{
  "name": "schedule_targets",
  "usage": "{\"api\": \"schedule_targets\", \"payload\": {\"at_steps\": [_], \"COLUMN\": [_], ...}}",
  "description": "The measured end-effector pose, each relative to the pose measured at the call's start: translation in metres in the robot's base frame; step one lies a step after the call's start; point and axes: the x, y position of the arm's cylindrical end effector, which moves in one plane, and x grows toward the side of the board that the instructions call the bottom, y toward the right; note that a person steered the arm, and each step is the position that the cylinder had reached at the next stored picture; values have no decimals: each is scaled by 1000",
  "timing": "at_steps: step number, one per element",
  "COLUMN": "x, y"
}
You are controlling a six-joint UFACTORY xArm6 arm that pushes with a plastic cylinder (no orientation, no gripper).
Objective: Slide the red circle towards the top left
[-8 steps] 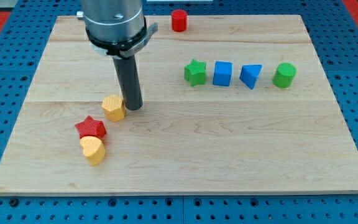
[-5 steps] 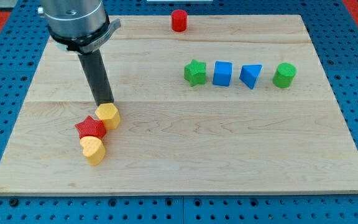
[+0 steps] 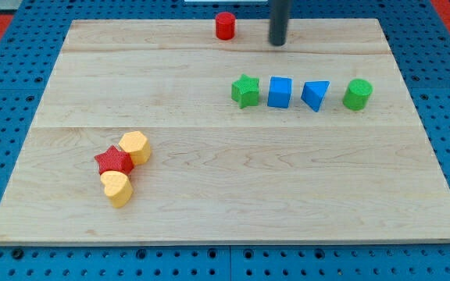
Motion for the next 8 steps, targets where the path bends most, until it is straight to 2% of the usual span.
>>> {"api": "schedule_targets", "payload": {"at_steps": [1,2,3,4,6,8], "x": [-30,-31,-30,-29,35,5], "y": [-16,-34,-75,-160,-240,-289]}}
